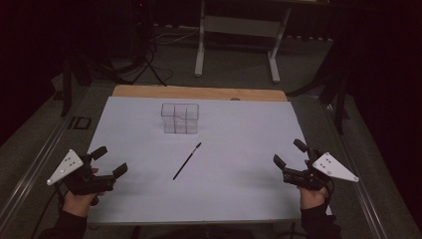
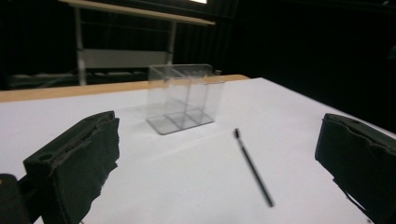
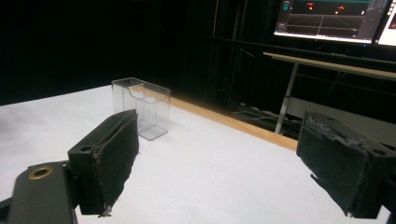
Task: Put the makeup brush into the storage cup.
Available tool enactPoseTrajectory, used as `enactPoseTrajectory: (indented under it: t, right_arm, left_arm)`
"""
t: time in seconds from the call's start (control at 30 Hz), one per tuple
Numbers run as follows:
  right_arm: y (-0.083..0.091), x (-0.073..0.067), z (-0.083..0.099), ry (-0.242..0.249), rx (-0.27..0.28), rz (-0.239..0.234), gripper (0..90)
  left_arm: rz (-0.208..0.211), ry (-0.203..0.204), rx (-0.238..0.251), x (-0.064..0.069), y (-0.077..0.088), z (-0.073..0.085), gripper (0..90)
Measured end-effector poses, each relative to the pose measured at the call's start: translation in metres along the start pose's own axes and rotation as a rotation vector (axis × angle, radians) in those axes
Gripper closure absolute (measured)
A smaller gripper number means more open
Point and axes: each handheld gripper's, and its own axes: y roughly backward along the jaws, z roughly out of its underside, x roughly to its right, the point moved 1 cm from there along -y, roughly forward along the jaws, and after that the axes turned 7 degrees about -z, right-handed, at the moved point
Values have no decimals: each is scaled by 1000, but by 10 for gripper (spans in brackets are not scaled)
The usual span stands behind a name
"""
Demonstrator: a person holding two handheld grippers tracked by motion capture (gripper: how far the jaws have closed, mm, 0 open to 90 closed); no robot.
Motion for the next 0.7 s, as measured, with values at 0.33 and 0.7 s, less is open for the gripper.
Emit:
enactPoseTrajectory:
  t: [0.33,0.7]
  right_arm:
    - [-3,-4,-3,14,-2,-8,127]
    - [-6,-4,-2,10,-8,-12,128]
  left_arm:
    - [14,-37,-109,12,-7,-34,3]
    - [13,-74,-201,14,-21,-64,2]
